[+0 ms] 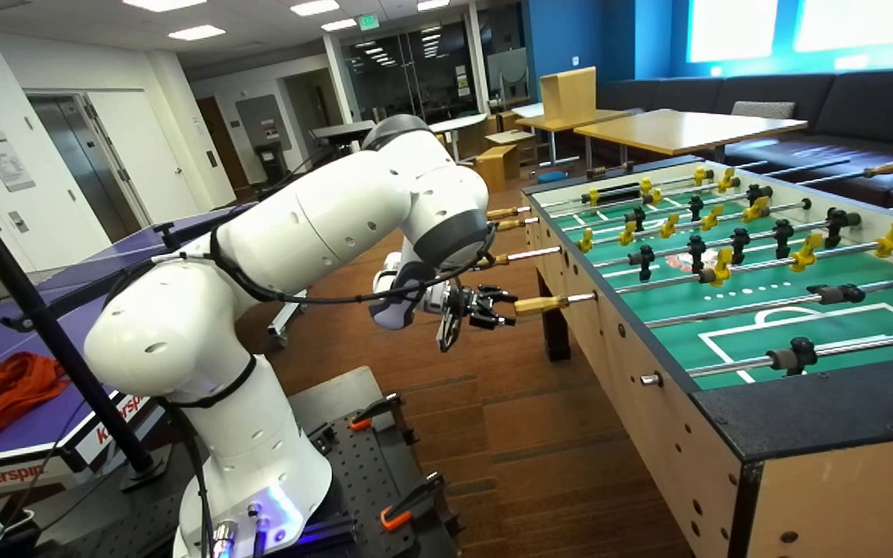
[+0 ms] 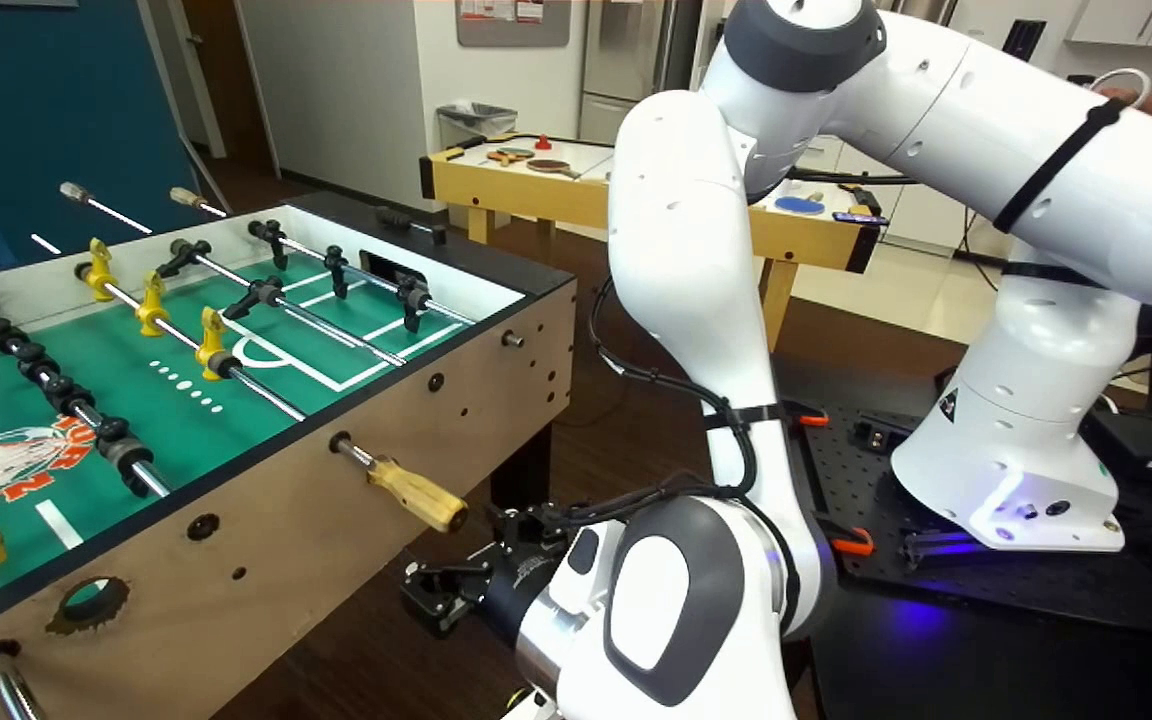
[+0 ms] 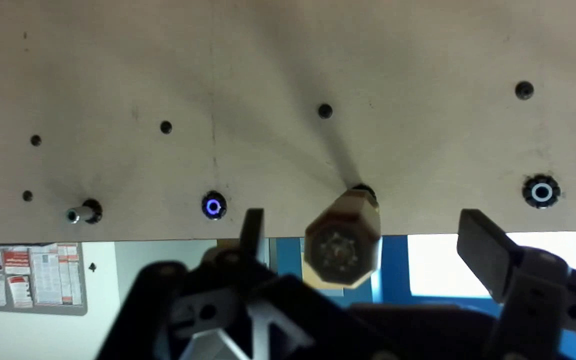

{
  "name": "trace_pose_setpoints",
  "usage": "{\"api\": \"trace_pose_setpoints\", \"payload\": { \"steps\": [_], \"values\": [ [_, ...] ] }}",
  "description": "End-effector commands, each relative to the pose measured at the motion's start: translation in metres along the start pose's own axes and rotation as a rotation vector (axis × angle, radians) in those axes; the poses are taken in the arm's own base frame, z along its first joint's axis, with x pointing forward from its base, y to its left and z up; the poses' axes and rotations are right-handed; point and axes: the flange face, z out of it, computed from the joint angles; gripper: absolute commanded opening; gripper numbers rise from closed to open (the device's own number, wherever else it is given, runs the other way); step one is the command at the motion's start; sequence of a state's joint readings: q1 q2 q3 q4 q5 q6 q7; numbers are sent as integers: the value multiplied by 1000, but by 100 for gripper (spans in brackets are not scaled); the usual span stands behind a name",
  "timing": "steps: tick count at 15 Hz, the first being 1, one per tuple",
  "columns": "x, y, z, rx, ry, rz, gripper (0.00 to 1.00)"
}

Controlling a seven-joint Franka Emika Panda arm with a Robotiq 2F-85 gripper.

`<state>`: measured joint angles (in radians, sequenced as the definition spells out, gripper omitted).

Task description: Rotate the third rod backwards

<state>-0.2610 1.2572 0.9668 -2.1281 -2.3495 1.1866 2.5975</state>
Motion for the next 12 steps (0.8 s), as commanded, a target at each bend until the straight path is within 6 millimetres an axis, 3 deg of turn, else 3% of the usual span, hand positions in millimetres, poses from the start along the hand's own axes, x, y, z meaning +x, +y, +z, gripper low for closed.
{"api": "trace_pose_setpoints", "payload": {
  "steps": [1, 5, 12],
  "values": [
    [29, 5, -23, 25, -98, -18, 100],
    [65, 12, -47, 38, -182, -47, 100],
    [156, 19, -70, 101, -344, -83, 100]
  ]
}}
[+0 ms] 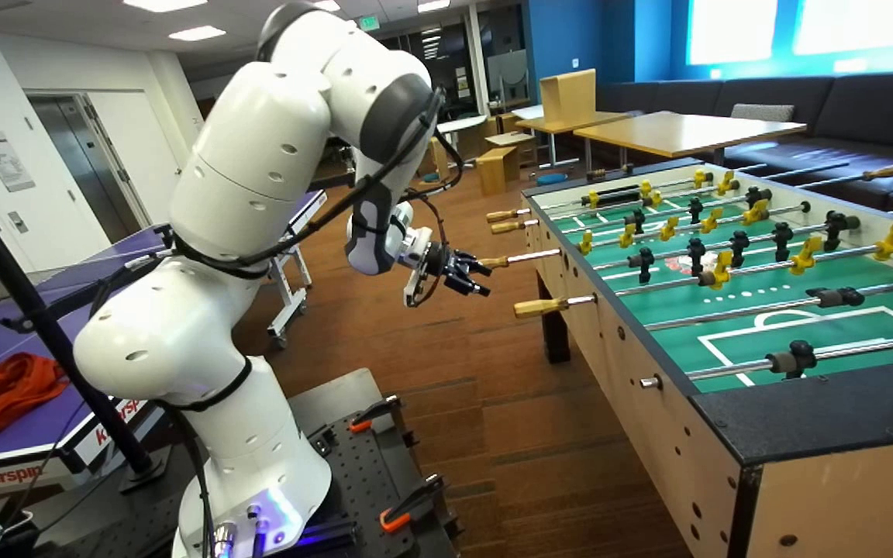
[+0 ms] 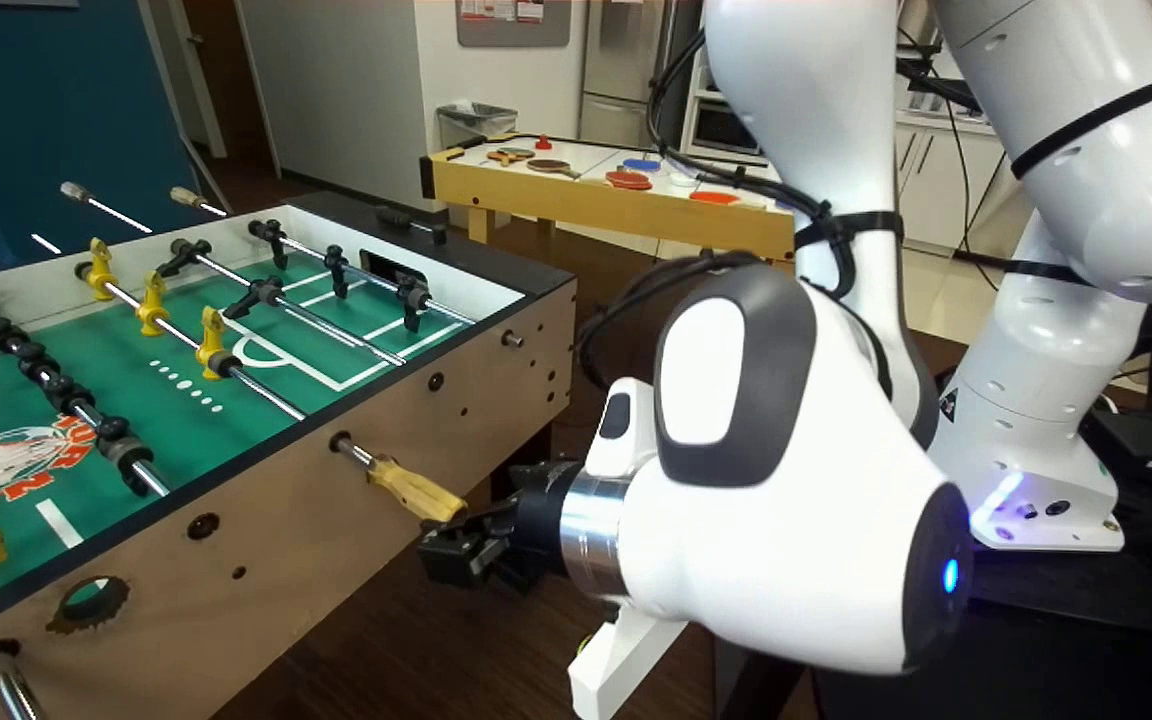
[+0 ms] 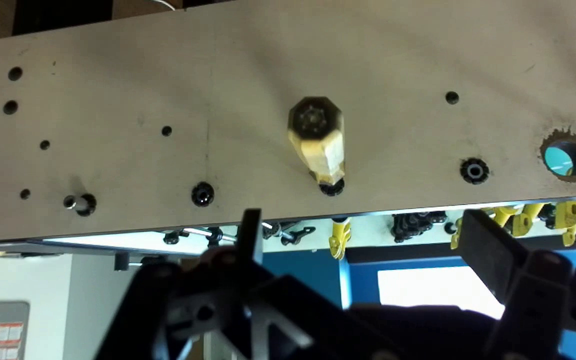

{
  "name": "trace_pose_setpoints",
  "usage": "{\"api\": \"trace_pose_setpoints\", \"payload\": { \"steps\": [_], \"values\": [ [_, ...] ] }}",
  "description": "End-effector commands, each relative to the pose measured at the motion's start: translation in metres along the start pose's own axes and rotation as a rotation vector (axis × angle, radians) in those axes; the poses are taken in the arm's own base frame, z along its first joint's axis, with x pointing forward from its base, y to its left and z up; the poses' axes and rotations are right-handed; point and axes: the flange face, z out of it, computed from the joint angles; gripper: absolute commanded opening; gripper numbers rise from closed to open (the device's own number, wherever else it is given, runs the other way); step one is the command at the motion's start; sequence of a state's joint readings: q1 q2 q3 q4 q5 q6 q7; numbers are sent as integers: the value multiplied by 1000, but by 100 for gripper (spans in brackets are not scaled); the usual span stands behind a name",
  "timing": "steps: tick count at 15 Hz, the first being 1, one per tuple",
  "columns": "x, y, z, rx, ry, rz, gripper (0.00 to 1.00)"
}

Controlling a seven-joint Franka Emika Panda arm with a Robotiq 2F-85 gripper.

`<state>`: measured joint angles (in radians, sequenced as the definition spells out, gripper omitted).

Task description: Rotate the third rod backwards

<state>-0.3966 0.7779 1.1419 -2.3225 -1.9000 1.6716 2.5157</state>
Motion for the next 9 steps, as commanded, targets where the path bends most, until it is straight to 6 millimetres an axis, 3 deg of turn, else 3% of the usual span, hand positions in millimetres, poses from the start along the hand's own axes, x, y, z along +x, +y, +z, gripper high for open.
{"api": "trace_pose_setpoints", "payload": {
  "steps": [1, 5, 9],
  "values": [
    [46, 15, -21, 39, -77, -48, 100],
    [93, 9, -29, 75, -202, -72, 100],
    [127, 10, -25, 66, -274, -92, 100]
  ]
}}
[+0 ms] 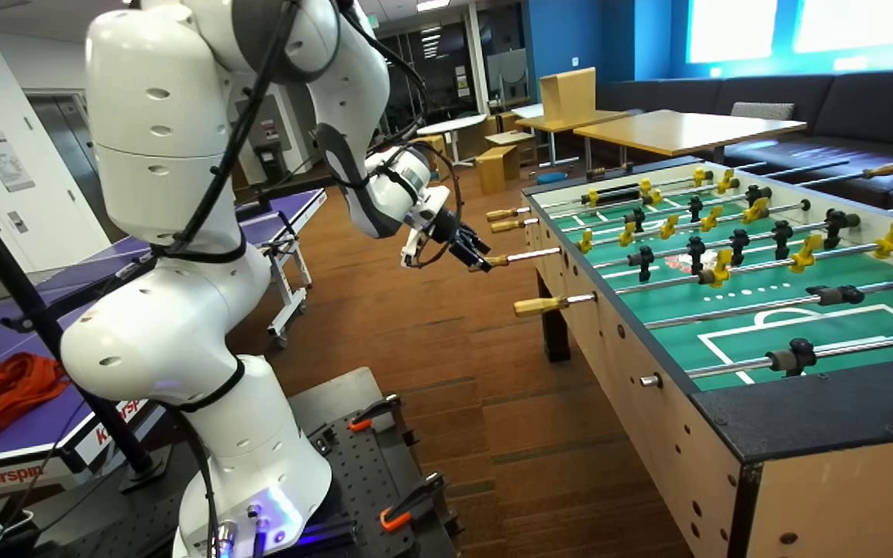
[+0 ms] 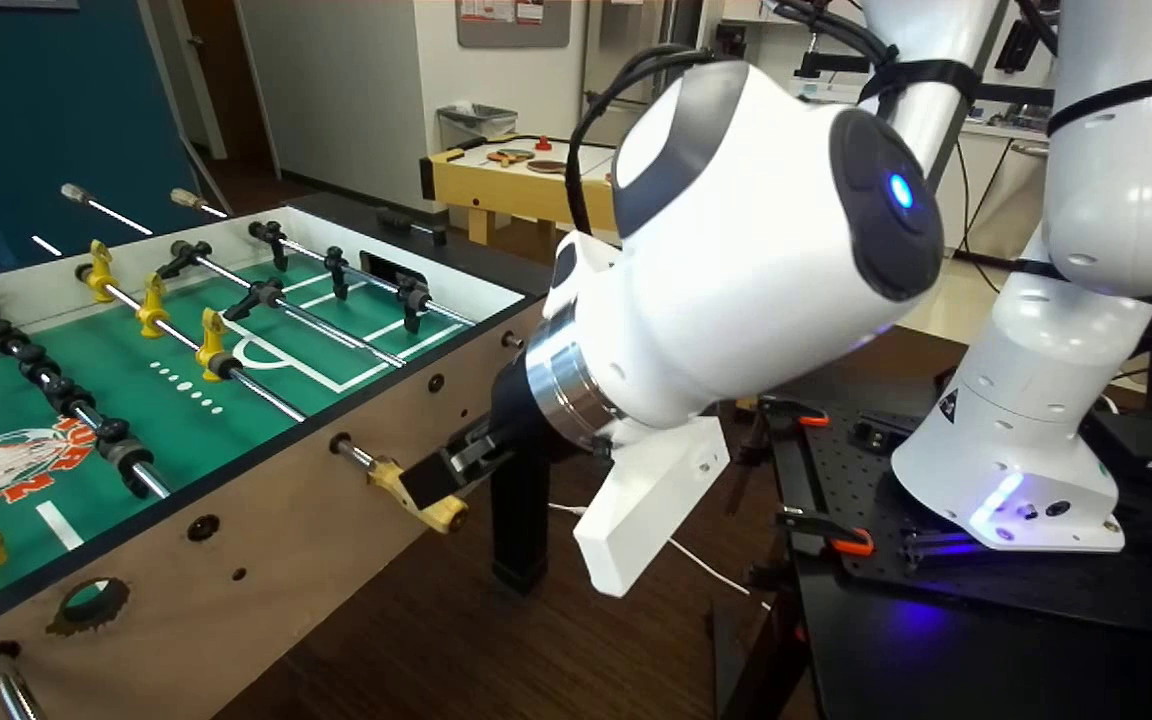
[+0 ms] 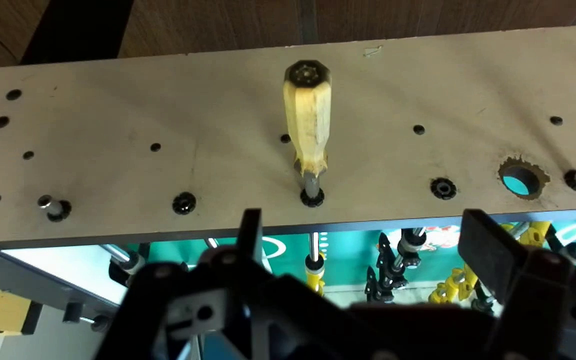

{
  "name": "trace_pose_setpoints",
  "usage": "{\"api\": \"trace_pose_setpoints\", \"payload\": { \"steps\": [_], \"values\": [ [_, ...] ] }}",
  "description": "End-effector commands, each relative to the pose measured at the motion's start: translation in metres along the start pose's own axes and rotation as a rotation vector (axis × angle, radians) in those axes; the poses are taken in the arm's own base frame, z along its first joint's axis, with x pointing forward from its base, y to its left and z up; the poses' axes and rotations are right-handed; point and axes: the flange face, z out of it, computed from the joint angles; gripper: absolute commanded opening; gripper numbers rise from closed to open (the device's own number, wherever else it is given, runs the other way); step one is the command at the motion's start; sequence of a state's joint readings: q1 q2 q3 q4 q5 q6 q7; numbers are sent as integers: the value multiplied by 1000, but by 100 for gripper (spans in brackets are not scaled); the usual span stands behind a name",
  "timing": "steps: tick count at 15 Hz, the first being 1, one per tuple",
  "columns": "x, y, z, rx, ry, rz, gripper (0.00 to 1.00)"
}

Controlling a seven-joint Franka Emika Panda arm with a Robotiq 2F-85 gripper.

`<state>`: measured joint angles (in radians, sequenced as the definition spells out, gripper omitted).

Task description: Rotate the third rod backwards

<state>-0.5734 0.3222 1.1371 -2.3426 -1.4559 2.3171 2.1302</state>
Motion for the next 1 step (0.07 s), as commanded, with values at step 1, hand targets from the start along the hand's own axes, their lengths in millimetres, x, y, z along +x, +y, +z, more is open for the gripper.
{"api": "trace_pose_setpoints", "payload": {
  "steps": [1],
  "values": [
    [28, 5, -13, -2, -1, -21, 100]
  ]
}}
